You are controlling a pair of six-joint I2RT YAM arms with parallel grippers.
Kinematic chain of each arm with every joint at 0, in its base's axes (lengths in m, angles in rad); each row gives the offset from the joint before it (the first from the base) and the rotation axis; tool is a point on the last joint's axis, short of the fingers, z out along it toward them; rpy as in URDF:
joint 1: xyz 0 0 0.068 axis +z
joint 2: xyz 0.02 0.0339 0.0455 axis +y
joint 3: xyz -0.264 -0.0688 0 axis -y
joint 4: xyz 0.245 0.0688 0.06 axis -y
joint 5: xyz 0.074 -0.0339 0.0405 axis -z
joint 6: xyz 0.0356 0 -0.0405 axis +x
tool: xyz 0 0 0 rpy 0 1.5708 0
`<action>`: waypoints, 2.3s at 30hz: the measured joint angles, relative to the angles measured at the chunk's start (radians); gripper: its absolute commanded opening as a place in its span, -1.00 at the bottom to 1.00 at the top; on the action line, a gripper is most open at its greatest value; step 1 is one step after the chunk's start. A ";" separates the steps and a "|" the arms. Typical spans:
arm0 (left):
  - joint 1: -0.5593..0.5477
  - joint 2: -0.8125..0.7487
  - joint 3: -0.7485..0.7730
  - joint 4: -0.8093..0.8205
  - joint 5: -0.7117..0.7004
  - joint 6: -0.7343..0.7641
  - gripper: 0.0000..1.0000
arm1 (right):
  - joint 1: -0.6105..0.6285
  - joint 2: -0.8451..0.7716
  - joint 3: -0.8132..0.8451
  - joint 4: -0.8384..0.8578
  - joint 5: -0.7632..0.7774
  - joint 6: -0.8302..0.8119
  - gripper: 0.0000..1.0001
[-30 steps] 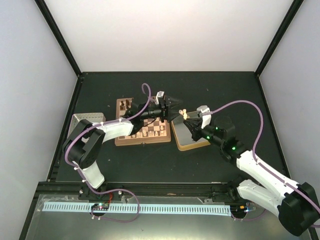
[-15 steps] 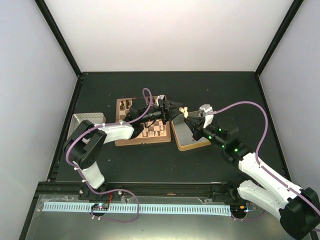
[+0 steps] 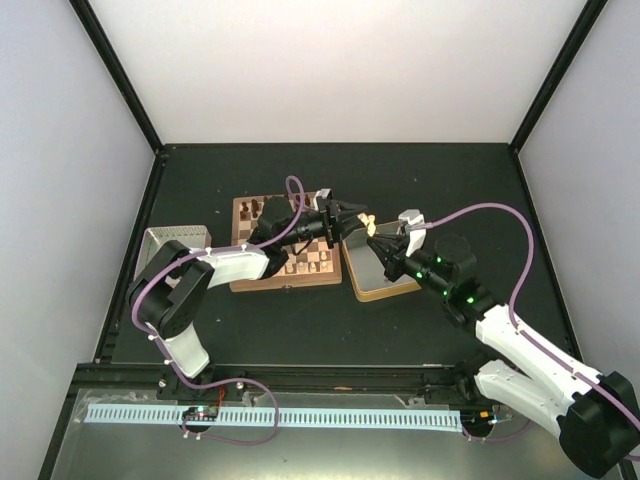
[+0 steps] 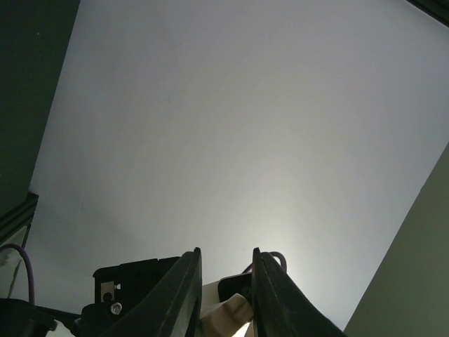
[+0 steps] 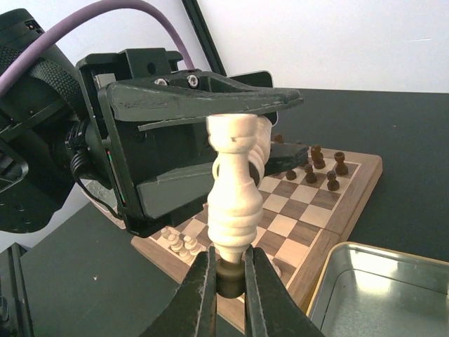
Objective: Set up the chess pieces on the board
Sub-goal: Pick up the chess piece from the storage box, then place the chess piece on the chessboard.
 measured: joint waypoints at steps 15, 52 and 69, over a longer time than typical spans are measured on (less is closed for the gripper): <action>-0.001 -0.010 -0.001 -0.032 -0.033 0.071 -0.97 | 0.000 -0.040 -0.016 0.001 0.056 0.022 -0.92; 0.074 -0.971 -0.461 -1.341 -1.162 1.291 -0.97 | 0.000 -0.016 -0.024 -0.122 0.289 0.045 -0.88; 0.087 -0.734 -0.513 -0.996 -1.092 1.441 -0.97 | 0.000 -0.009 -0.024 -0.122 0.282 0.048 -0.88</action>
